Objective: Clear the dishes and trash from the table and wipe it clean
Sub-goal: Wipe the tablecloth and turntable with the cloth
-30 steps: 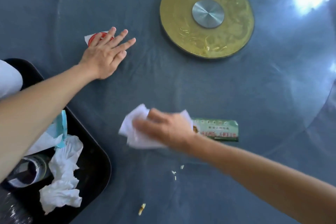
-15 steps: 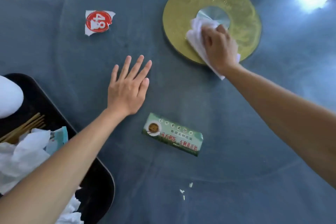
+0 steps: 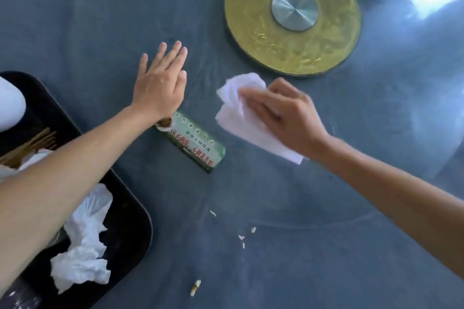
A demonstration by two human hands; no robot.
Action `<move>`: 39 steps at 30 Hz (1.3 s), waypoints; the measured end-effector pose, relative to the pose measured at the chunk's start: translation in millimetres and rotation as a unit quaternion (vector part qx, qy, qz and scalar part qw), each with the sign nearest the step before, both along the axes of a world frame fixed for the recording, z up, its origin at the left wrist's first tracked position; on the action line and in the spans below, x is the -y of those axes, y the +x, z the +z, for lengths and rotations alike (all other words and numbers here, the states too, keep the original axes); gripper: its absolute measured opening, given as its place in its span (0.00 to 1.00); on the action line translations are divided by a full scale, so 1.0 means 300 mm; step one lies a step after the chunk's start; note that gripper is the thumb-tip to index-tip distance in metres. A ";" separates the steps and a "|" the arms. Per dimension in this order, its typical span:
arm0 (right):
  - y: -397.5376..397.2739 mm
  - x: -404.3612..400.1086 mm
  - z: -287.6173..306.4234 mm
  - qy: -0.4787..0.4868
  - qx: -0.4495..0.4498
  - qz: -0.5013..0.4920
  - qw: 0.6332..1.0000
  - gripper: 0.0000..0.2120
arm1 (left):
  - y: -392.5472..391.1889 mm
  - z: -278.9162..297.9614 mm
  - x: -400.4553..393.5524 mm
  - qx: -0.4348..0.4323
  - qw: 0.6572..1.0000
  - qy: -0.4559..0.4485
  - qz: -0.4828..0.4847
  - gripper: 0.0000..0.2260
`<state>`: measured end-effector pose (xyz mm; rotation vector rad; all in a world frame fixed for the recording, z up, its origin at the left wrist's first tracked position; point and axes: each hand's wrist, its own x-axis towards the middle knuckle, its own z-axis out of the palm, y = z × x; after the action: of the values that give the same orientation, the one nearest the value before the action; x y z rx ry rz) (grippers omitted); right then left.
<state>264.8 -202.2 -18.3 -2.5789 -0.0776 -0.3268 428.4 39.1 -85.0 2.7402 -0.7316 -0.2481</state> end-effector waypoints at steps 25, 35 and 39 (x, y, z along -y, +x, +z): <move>-0.164 0.373 -0.036 -0.062 -0.025 -0.178 0.982 0.13 | 0.057 -0.012 -0.013 0.027 0.998 0.035 -0.036 0.25; -0.094 0.089 -0.146 -0.094 -0.160 -0.154 0.970 0.15 | -0.229 -0.031 0.205 0.015 0.993 0.024 0.116 0.26; -0.455 -0.215 -0.121 -0.037 -0.197 0.167 0.965 0.23 | -0.128 -0.036 0.164 0.024 0.996 0.037 0.073 0.25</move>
<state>128.2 -137.8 -54.7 -2.5925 -0.3791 0.3177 390.0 -10.0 -95.9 2.8628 -0.5421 -0.1818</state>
